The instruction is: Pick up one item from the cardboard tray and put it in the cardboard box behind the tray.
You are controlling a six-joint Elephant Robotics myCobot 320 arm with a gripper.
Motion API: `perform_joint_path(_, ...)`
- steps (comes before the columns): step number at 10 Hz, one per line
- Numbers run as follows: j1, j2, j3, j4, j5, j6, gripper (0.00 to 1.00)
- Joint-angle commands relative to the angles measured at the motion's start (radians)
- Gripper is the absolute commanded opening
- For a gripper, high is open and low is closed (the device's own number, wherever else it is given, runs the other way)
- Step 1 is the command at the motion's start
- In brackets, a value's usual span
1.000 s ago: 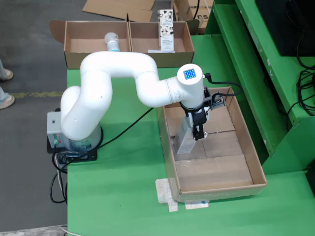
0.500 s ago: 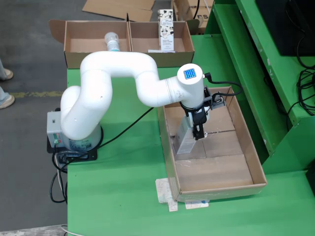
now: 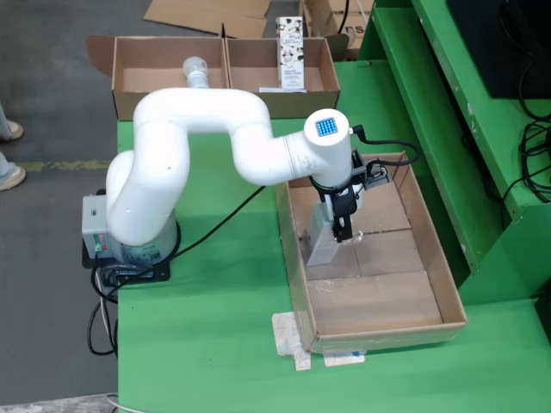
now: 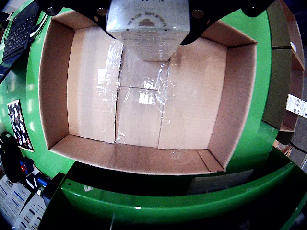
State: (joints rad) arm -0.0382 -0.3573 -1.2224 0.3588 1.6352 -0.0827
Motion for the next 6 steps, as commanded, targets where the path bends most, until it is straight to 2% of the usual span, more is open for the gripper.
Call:
perform_joint_path(1,0.008,0.143,0.054,-0.064,-0.003,0.004,0.00)
perform_joint_path(6,0.019,0.172,0.250,-0.199,-0.012,0.017,0.00)
